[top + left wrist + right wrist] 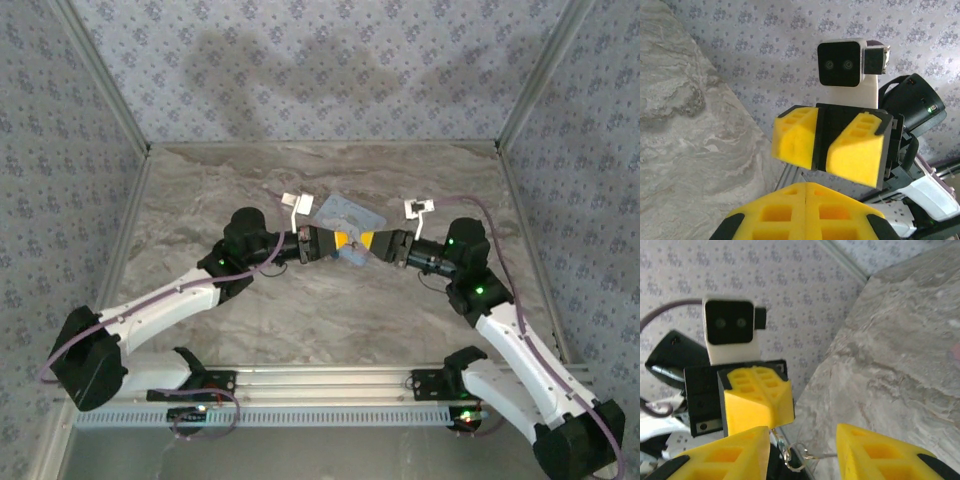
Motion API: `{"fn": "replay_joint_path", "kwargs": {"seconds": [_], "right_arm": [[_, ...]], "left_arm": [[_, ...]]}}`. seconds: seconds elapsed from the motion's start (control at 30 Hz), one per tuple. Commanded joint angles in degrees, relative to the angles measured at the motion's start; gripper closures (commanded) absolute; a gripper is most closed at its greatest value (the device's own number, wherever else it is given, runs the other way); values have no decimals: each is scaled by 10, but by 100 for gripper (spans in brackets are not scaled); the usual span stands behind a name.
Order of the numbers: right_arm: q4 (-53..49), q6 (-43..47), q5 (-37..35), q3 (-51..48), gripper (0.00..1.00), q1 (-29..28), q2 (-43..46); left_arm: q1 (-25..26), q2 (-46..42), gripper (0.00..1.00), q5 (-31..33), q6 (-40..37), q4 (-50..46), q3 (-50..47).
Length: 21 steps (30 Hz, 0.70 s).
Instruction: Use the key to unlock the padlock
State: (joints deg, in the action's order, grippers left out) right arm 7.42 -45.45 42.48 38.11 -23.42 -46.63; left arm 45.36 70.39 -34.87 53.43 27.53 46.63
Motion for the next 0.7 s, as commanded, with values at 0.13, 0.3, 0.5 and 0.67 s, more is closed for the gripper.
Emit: {"fn": "replay_joint_path", "kwargs": {"seconds": [0.13,0.3,0.5,0.67], "right_arm": [[2,28,21,23,62,-30,-16],[2,30,26,22,70,-31,-14],[-4,31,26,20,71,-31,-10],[-6,32,35,21,70,-33,-13]], "left_arm": [[-3,-4,100,-31,16,31,16],[-6,-4,100,-31,16,31,16],[-11,-6,100,-29,18,32,13],[-13,-6,100,-28,21,37,10]]}}
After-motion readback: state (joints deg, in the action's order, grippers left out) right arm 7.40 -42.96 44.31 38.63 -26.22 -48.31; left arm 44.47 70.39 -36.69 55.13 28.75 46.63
